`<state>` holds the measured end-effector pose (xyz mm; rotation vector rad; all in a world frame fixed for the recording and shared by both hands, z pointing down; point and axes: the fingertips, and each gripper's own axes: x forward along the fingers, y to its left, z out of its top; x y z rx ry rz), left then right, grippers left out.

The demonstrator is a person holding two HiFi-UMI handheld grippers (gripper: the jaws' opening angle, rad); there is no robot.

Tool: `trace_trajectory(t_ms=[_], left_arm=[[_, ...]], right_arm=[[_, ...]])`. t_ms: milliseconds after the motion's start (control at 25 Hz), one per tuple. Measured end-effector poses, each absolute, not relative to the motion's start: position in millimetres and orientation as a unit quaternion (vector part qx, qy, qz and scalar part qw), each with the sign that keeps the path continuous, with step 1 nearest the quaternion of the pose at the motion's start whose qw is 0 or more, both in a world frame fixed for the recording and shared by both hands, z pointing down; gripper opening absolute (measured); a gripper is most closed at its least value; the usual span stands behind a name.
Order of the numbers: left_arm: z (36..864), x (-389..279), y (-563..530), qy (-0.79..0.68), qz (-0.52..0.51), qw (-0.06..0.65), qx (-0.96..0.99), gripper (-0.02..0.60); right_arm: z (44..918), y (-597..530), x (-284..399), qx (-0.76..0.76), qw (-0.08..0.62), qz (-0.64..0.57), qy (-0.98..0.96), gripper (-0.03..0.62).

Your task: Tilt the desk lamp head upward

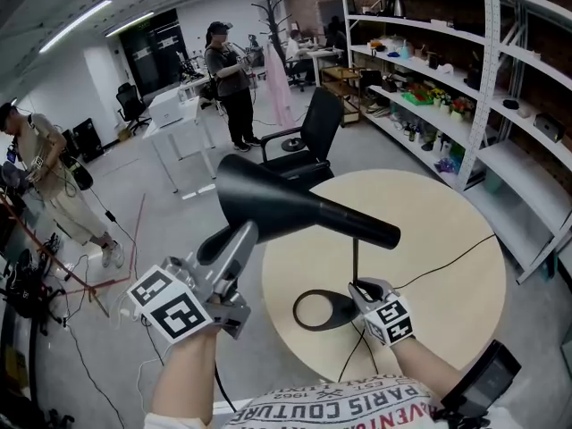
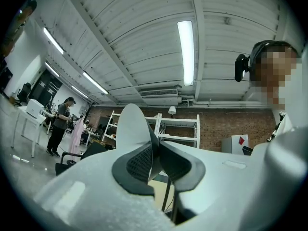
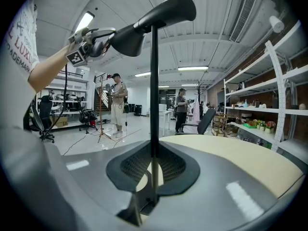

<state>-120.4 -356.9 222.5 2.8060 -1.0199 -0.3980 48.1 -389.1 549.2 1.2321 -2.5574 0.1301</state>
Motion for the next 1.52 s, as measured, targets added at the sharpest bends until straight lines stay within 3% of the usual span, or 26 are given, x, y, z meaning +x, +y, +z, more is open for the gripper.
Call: trace_trajectory(t_ms=[560, 760, 960, 1160, 1240, 1520], left_arm=[[219.7, -120.1, -360.6, -0.327, -0.155, 0.068, 0.930, 0.040], [243.8, -123.9, -360.5, -0.322, -0.181, 0.109, 0.923, 0.137], [271.4, -131.0, -340.0, -0.303, -0.206, 0.146, 0.919, 0.137], [319.6, -120.9, -285.1, -0.268, -0.185, 0.162, 0.931, 0.115], [339.7, -108.6, -255.2, -0.252, -0.159, 0.151, 0.943, -0.001], [387.1, -61.1, -147.4, -0.194, -0.052, 0.095, 0.975, -0.002]], right_arm=[[549.2, -391.5, 48.9, 0.428, 0.164, 0.054, -0.887, 0.048], [544.1, -391.0, 49.2, 0.435, 0.149, 0.069, -0.885, 0.062], [503.5, -376.8, 65.7, 0.444, 0.086, 0.064, -0.890, 0.061], [451.9, -319.0, 52.2, 0.393, 0.025, 0.062, -0.917, 0.052], [438.9, -284.1, 35.5, 0.356, 0.014, 0.070, -0.932, 0.040], [423.4, -165.7, -0.3, 0.288, 0.023, 0.066, -0.955, 0.006]])
